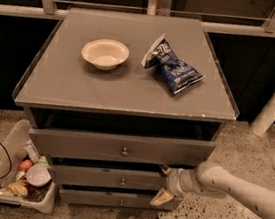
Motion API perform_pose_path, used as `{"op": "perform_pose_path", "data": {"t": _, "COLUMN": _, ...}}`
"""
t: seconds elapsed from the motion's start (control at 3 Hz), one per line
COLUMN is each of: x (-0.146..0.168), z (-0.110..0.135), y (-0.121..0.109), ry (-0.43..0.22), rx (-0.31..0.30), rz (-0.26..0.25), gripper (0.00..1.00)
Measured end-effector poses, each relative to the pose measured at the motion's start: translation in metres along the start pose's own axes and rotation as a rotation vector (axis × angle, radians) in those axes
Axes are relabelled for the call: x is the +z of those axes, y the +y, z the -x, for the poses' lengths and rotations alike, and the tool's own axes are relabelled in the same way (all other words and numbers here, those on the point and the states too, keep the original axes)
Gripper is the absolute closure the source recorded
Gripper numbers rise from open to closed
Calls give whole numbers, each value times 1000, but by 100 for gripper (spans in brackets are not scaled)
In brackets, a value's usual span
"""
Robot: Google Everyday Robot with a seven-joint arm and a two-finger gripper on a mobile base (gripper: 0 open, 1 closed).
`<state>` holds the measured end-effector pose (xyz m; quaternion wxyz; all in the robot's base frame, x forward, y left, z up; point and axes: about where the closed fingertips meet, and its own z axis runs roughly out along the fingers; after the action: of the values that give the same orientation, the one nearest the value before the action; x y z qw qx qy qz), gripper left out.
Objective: Open middle drawer
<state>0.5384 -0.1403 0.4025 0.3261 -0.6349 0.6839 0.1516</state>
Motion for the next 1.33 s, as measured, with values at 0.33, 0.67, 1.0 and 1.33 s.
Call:
{"op": "perform_pose_path", "data": {"t": 0.33, "x": 0, "z": 0, "y": 0, "ry": 0, "rx": 0, "rz": 0, "gripper": 39}}
{"op": "perform_pose_path", "data": {"t": 0.67, "x": 0, "z": 0, "y": 0, "ry": 0, "rx": 0, "rz": 0, "gripper": 62}}
{"op": "perform_pose_path", "data": {"t": 1.0, "x": 0, "z": 0, "y": 0, "ry": 0, "rx": 0, "rz": 0, "gripper": 86}}
{"op": "perform_pose_path", "data": {"t": 1.33, "x": -3, "z": 2, "y": -1, "ry": 0, "rx": 0, "rz": 0, "gripper": 100}}
